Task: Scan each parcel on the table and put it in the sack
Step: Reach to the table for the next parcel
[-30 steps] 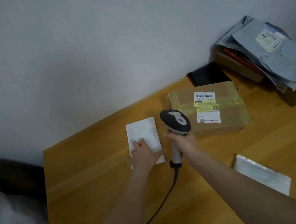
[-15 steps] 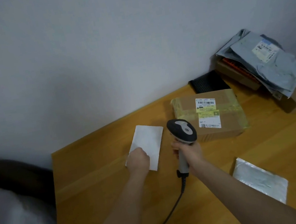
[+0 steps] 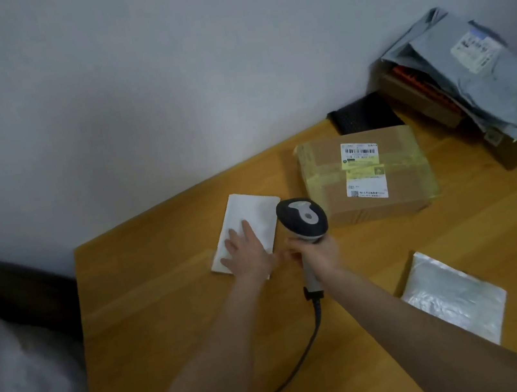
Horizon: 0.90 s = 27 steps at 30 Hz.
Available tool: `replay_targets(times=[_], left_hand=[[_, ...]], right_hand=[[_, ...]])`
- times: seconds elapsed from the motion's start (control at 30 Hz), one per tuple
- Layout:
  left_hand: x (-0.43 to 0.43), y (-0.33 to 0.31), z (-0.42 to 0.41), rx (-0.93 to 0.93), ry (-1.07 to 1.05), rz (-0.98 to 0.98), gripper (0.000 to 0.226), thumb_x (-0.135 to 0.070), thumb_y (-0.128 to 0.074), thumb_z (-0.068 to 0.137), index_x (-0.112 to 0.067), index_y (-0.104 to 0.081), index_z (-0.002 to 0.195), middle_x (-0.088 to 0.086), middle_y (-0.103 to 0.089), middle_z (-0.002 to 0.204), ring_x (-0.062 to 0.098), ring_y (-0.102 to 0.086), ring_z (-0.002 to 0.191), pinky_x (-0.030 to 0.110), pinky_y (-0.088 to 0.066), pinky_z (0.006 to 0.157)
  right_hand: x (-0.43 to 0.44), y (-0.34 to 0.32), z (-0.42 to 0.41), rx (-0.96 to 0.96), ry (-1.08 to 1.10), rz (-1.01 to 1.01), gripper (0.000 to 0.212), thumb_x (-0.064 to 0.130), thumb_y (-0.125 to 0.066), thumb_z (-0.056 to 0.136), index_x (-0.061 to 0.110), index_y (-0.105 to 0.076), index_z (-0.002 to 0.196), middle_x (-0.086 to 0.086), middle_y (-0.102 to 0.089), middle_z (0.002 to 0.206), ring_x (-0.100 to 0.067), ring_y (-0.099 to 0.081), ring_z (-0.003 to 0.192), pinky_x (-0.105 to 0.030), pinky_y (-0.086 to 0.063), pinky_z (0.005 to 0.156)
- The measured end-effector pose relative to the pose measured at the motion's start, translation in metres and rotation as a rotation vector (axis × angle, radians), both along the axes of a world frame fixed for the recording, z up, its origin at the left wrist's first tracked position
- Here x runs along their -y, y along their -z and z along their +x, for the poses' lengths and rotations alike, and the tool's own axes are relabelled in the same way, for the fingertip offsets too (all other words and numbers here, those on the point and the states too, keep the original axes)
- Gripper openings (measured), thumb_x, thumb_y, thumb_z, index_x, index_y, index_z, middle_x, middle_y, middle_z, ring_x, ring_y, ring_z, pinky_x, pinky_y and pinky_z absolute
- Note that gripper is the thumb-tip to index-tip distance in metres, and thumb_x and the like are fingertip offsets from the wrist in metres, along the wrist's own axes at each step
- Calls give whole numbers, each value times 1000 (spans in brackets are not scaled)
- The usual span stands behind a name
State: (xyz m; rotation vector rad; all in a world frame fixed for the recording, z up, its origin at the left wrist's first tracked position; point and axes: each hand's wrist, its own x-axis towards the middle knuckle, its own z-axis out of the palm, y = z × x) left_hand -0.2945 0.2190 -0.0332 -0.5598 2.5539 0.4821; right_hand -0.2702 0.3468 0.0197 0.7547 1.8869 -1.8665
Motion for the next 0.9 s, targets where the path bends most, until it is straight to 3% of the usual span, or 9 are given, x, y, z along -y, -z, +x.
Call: replay_targets(times=[0.13, 0.23, 0.37, 0.47, 0.57, 0.67, 0.8, 0.83, 0.9], left_hand=[[2, 18, -3, -48, 11, -135, 105, -53, -69, 77, -21, -1, 150, 13, -9, 154, 35, -15, 142, 55, -31, 107], [12, 11, -7, -123, 47, -130, 73, -37, -66, 84, -16, -25, 141, 13, -36, 139, 32, -44, 124, 41, -48, 91], [33, -23, -18, -248, -68, -20, 28, -18, -60, 89, -11, -60, 116, 9, -66, 110, 26, -64, 96, 31, -49, 69], [52, -62, -27, -238, -359, 426, 27, -8, -62, 88, -5, -66, 115, 13, -70, 108, 28, -67, 90, 32, -54, 72], [58, -101, -18, -207, -534, 808, 33, -5, -66, 87, 2, -59, 119, 12, -70, 101, 22, -69, 79, 34, -58, 64], [52, -129, -1, -195, -535, 940, 34, -8, -63, 90, 2, -56, 122, 15, -69, 110, 28, -69, 93, 42, -58, 80], [44, -152, 20, -189, -480, 1008, 32, -11, -58, 94, 2, -56, 124, 18, -67, 115, 34, -64, 106, 51, -50, 94], [43, -157, 24, -204, -464, 993, 31, -12, -58, 94, 1, -57, 123, 17, -67, 114, 33, -65, 105, 49, -52, 93], [42, -165, 32, -260, -461, 948, 29, -10, -59, 93, 0, -59, 120, 14, -69, 109, 28, -67, 96, 41, -57, 82]], right_hand=[[-6, 20, 3, 40, 25, 26, 16, 5, -71, 80, 7, -60, 68, -7, -61, 64, -21, -56, 62, -33, -46, 61], [-4, 22, 2, 45, 35, 34, 20, 6, -72, 80, 8, -59, 66, -5, -60, 61, -19, -55, 60, -30, -46, 59], [1, 4, -2, 27, 58, -27, 11, 9, -73, 82, 4, -64, 85, -5, -63, 66, -17, -59, 60, -24, -48, 55], [-3, -19, -8, 12, 113, -86, 16, 9, -74, 83, 7, -64, 96, -5, -66, 73, -17, -63, 67, -32, -54, 64], [-8, -47, -8, -16, 143, -159, 35, 15, -81, 77, 10, -64, 106, -6, -69, 92, -25, -65, 91, -46, -54, 92], [-7, -77, -2, -19, 149, -208, 63, 20, -86, 69, 7, -56, 124, -13, -65, 117, -34, -58, 113, -50, -46, 103], [-9, -102, 11, -57, 117, -232, 46, 9, -83, 72, 8, -60, 112, -9, -69, 93, -23, -62, 76, -34, -56, 68], [-10, -106, 14, -69, 116, -226, 43, 7, -82, 73, 8, -61, 111, -9, -69, 91, -23, -63, 76, -36, -57, 69], [-11, -113, 20, -81, 108, -214, 43, 6, -81, 73, 8, -61, 111, -10, -69, 98, -27, -65, 91, -46, -55, 87]])
